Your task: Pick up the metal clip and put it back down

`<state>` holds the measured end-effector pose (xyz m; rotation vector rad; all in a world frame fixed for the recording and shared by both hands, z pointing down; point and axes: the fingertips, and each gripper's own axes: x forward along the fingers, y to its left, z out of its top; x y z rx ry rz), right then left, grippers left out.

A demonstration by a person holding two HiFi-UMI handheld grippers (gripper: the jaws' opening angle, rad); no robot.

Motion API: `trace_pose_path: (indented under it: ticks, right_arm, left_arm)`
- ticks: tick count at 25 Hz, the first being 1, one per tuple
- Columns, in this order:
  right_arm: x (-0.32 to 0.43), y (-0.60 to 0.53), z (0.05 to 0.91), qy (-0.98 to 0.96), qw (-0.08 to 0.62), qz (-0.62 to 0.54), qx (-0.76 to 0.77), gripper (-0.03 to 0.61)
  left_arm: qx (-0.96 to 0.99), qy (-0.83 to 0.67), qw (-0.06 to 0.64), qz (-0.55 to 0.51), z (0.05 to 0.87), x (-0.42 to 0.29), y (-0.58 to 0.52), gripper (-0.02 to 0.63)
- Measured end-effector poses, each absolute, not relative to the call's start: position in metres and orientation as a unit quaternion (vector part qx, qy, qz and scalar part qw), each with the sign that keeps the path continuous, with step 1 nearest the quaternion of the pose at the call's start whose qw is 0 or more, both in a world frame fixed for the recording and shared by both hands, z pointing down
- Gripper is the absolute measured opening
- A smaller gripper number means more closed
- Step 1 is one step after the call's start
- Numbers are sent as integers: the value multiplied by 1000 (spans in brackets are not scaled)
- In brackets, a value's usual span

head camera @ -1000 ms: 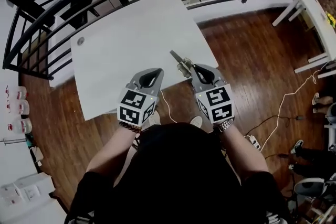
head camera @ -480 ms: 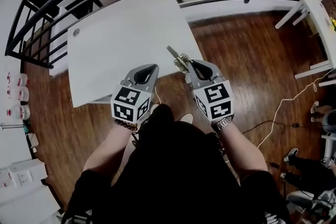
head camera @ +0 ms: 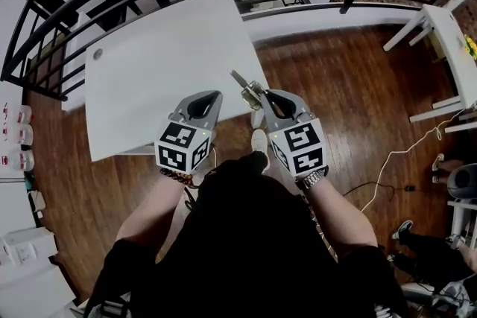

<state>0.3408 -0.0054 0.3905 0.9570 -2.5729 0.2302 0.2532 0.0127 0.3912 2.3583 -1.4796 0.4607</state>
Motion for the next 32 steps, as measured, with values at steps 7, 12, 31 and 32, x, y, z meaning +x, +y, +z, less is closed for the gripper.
trace_pose_path:
  ticks: [7, 12, 31, 32]
  right_arm:
    - [340, -50, 395, -927, 209, 73, 303, -2]
    - [336, -89, 396, -935, 222, 64, 268, -2]
    - [309, -198, 410, -961, 250, 41, 115, -2]
    - [310, -202, 413, -962, 251, 42, 104, -2]
  left_arm:
    - [811, -540, 169, 145, 397, 255, -36, 17]
    - [789, -573, 181, 128, 402, 246, -76, 17]
    - [693, -682, 215, 96, 413, 232, -156, 17]
    - [685, -689, 217, 95, 414, 234, -159, 17]
